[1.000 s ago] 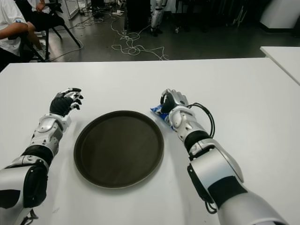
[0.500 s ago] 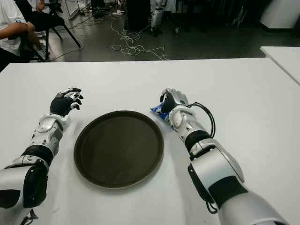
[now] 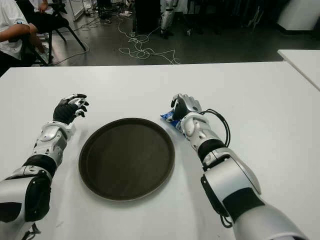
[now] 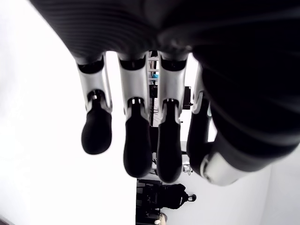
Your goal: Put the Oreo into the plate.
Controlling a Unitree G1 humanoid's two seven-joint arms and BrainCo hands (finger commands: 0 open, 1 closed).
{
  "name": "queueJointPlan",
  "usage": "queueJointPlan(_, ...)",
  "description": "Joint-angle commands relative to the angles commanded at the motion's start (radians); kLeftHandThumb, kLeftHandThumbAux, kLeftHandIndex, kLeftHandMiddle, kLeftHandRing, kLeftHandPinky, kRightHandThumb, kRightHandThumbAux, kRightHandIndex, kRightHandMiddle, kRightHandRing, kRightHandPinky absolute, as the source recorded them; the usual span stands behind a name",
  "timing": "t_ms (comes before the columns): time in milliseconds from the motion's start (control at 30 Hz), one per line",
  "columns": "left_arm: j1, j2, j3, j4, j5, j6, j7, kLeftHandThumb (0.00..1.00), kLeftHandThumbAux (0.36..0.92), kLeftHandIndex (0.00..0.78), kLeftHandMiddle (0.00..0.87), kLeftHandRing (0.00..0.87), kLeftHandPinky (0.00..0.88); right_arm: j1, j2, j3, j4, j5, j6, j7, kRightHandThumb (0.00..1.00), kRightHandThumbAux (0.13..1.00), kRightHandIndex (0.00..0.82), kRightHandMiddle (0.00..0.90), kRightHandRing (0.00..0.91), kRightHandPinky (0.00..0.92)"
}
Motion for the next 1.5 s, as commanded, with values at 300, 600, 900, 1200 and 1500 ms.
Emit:
queueJointPlan(300,0.000,0.000,0.002,0.001,-0.003,0.000,-0.005,0.697,0.717,0.424,0.575,0.616,0.663,0.000,-0.009,0.002,0.001,-0.008,-0.009,0.023,0.055,0.890,0.512,0.633,0.618,0.597)
queueJointPlan(600,0.000,-0.001,0.006,0.000,-0.007,-0.001,-0.014,0.697,0.717,0.424,0.574,0.613,0.666,-0.002,-0.014,-0.001,0.001,-0.008,-0.009,0.051,0.045,0.892,0.498,0.636,0.621,0.604)
queueJointPlan(900,-0.001,0.000,0.001,0.000,-0.001,0.002,-0.006,0.697,0.716,0.425,0.581,0.622,0.677,-0.008,-0.020,0.015,0.003,-0.026,0.004,0.068,0.462,0.794,0.437,0.611,0.598,0.578)
queueJointPlan(1200,0.001,-0.001,0.003,-0.001,-0.004,-0.001,-0.007,0.697,0.716,0.425,0.576,0.618,0.672,-0.016,-0.025,0.013,0.003,-0.015,0.012,0.108,0.669,0.743,0.421,0.621,0.613,0.595)
queueJointPlan(1500,0.000,0.001,0.000,0.001,0.000,-0.001,-0.007,0.696,0.717,0.425,0.581,0.625,0.678,-0.023,-0.026,-0.008,0.003,0.003,0.029,0.131,0.676,0.742,0.420,0.628,0.632,0.612)
